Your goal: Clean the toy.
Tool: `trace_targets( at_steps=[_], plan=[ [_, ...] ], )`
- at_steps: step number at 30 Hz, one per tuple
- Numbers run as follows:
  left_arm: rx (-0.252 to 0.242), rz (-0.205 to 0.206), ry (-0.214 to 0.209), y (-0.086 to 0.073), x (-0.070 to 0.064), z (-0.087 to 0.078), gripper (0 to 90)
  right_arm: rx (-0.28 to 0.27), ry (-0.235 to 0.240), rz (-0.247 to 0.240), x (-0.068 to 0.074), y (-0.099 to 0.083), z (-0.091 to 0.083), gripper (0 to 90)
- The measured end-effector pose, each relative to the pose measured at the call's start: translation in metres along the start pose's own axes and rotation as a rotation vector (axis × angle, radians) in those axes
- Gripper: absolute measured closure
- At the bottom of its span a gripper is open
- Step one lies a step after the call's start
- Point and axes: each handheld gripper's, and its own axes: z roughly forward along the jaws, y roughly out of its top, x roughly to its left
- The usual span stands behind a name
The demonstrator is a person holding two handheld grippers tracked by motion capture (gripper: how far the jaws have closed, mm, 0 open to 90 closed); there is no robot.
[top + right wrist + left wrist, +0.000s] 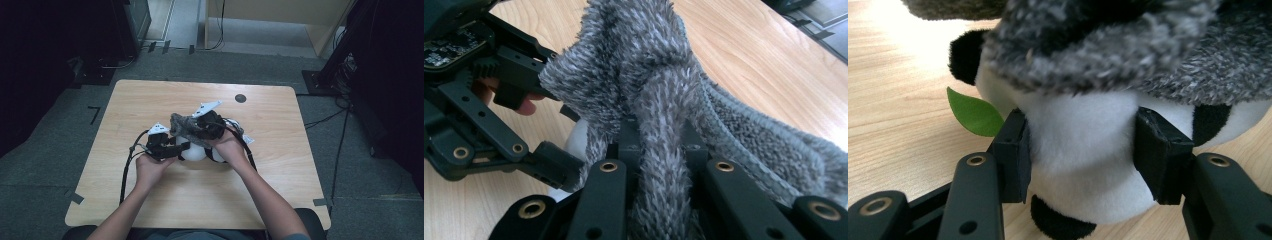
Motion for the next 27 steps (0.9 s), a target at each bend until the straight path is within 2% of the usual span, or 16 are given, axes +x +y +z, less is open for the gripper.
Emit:
trace_targets(
  at_steps=[2, 6, 11, 19, 23, 27],
  plan=[
    [-0.001, 0.009, 0.007, 0.0, 0.0, 0.001, 45.8, 0.009, 0.005, 0.016, -0.004, -0.002, -0.002, 79.3],
    [0.007, 0.033, 0.023, -0.001, 0.0, 0.001, 45.5, 0.018, 0.003, 0.017, -0.007, -0.005, -0.005, 79.2],
    [0.009, 0.034, 0.021, -0.001, 0.001, 0.002, 44.4, 0.023, -0.01, 0.037, -0.012, -0.009, -0.013, 79.1],
    [0.017, 0.047, 0.019, 0.0, 0.002, 0.004, 41.5, 0.004, -0.041, 0.064, -0.018, -0.022, -0.033, 79.1],
    [0.024, 0.041, 0.014, 0.0, 0.003, 0.004, 41.3, -0.003, -0.062, 0.071, -0.021, -0.026, -0.044, 79.2],
    [0.024, 0.036, 0.009, 0.001, 0.003, 0.003, 41.3, -0.025, -0.083, 0.1, -0.026, -0.034, -0.06, 79.1]
  ],
)
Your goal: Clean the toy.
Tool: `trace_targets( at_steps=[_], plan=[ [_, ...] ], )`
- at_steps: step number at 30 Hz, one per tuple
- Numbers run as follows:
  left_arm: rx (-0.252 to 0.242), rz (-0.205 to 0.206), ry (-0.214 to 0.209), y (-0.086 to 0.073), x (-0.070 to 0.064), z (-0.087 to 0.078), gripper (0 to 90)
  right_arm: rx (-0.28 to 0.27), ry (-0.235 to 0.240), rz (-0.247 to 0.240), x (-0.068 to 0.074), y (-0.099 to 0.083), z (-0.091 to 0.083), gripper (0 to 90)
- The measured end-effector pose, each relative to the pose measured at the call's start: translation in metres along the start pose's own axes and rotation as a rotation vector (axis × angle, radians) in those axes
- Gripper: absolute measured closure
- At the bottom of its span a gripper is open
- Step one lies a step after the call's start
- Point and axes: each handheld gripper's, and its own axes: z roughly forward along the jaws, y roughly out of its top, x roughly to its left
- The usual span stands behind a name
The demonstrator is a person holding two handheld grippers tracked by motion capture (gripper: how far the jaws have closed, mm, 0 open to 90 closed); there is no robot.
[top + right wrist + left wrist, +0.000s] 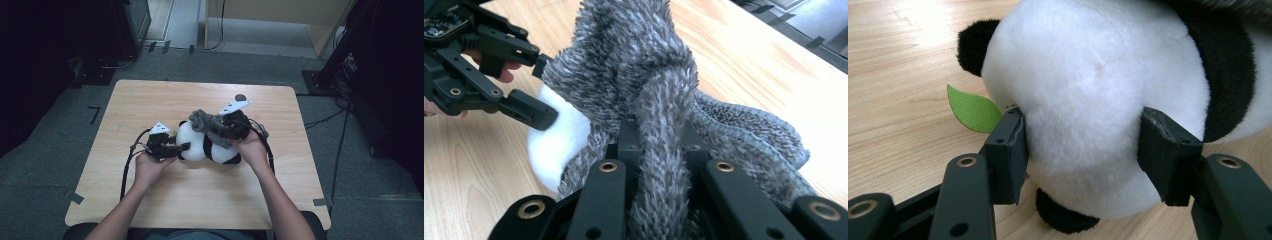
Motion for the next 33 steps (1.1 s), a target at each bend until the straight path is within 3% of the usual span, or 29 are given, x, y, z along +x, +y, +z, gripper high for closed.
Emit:
trace_targets(
  at_steps=[6, 10, 14, 23, 28, 33],
  plan=[
    [0.0, -0.01, -0.008, 0.001, 0.0, 0.0, 41.6, -0.044, -0.035, 0.038, -0.012, -0.016, -0.02, 79.0],
    [-0.003, -0.009, -0.012, 0.001, 0.001, -0.001, 41.7, -0.054, -0.092, 0.02, -0.017, -0.026, -0.029, 78.9],
    [-0.012, -0.011, -0.014, 0.001, 0.001, -0.001, 41.7, -0.076, -0.077, 0.07, -0.027, -0.034, -0.032, 78.9],
    [-0.023, -0.025, -0.026, 0.001, 0.002, 0.001, 41.3, -0.063, -0.111, 0.13, -0.041, -0.045, -0.04, 79.1],
    [-0.015, -0.033, -0.034, 0.001, 0.003, 0.0, 40.8, -0.078, -0.088, 0.152, -0.04, -0.039, -0.044, 80.3],
    [-0.016, -0.044, -0.037, 0.002, 0.002, -0.001, 39.6, -0.1, -0.071, 0.107, -0.027, -0.023, -0.043, 80.3]
  ],
)
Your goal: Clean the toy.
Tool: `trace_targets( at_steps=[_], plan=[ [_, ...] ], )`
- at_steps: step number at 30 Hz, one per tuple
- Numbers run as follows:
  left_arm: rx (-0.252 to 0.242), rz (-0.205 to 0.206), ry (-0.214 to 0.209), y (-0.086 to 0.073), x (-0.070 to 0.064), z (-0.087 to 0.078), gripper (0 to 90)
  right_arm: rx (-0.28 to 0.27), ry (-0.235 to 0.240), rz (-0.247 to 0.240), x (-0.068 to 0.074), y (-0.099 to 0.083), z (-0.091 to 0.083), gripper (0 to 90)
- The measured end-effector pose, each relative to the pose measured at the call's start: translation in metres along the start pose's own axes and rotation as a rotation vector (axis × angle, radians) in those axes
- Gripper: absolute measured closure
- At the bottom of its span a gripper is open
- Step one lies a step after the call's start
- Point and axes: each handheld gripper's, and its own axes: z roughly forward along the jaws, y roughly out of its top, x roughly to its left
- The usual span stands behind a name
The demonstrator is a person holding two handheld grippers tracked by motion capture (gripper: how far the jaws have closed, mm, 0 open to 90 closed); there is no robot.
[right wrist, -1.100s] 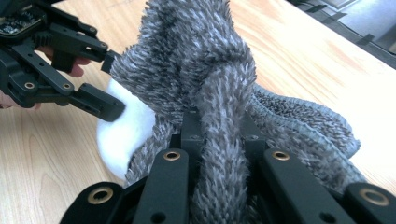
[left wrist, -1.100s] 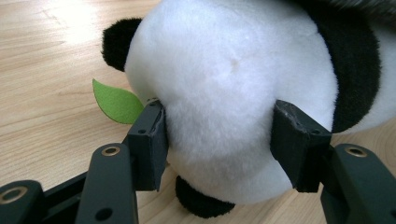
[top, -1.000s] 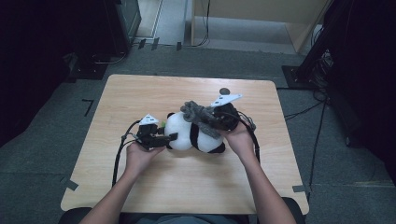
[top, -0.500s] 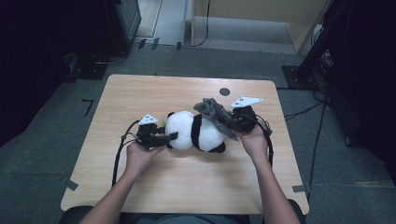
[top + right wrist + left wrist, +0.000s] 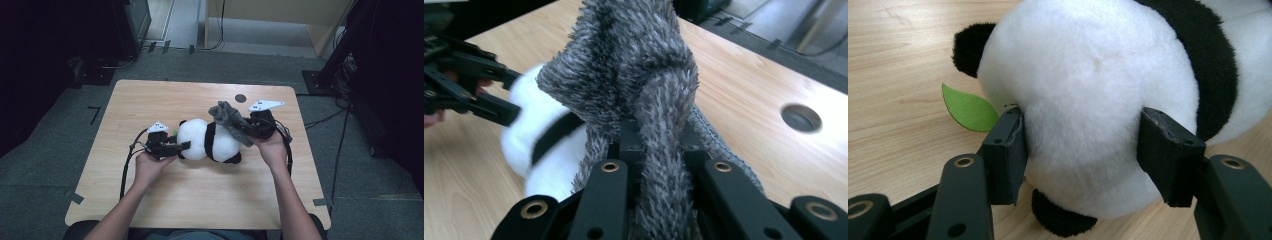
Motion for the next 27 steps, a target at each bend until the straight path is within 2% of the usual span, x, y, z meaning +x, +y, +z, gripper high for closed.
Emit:
trace_targets(
  at_steps=[5, 15, 19, 24, 27],
  plan=[
    [0.003, 0.002, 0.008, 0.001, -0.002, 0.0, 38.2, 0.014, 0.015, -0.07, 0.018, 0.013, 0.017, 80.1],
    [-0.002, 0.004, 0.014, 0.001, -0.006, 0.0, 37.6, 0.033, 0.071, -0.143, 0.048, 0.038, 0.055, 80.0],
    [-0.003, 0.009, 0.016, -0.001, -0.007, -0.001, 37.6, 0.052, 0.08, -0.165, 0.058, 0.04, 0.07, 79.9],
    [-0.011, 0.012, 0.022, -0.002, -0.01, 0.0, 37.6, 0.091, 0.069, -0.211, 0.072, 0.042, 0.086, 79.7],
    [-0.009, 0.014, 0.029, -0.002, -0.01, 0.0, 37.5, 0.125, 0.071, -0.207, 0.074, 0.037, 0.096, 79.0]
  ],
)
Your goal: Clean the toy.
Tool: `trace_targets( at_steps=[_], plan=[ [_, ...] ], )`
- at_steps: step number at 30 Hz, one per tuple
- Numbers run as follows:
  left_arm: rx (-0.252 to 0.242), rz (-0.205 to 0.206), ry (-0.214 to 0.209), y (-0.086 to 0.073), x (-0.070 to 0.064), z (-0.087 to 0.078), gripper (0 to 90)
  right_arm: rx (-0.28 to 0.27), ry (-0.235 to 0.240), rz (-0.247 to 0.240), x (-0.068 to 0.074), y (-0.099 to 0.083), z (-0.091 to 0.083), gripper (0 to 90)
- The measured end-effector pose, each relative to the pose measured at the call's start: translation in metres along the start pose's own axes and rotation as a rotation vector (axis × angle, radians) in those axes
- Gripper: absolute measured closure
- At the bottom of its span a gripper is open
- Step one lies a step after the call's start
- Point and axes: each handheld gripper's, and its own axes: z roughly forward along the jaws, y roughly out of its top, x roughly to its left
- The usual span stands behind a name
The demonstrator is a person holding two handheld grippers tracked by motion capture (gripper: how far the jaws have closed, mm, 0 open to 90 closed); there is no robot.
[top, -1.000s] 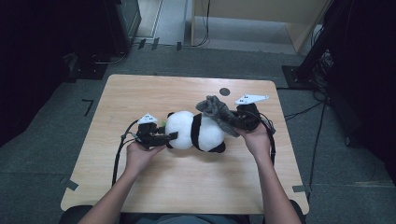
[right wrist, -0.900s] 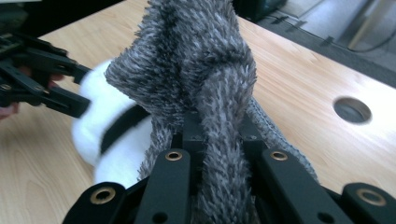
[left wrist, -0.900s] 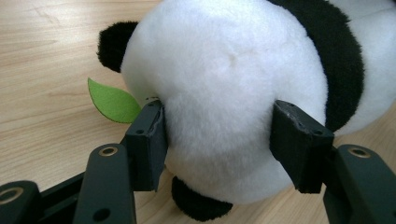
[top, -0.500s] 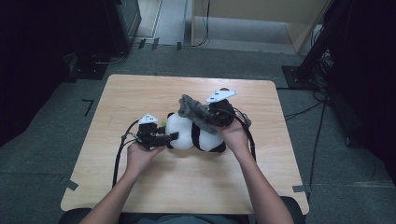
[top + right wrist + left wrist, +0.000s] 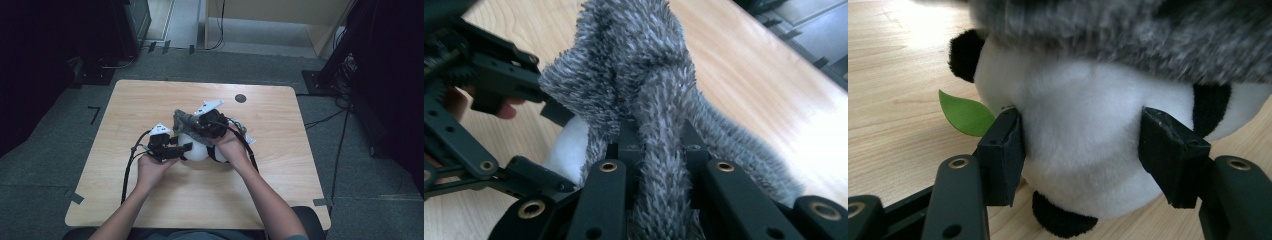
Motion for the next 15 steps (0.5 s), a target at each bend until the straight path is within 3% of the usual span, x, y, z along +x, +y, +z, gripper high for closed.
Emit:
trace_targets(
  at_steps=[6, 15],
  plan=[
    [0.005, 0.029, 0.011, 0.001, 0.0, 0.001, 38.1, 0.008, 0.008, 0.012, -0.005, -0.003, -0.002, 79.1],
    [0.029, 0.02, -0.009, 0.003, 0.002, 0.001, 48.2, -0.005, -0.024, 0.059, -0.021, -0.019, -0.022, 79.2]
  ],
)
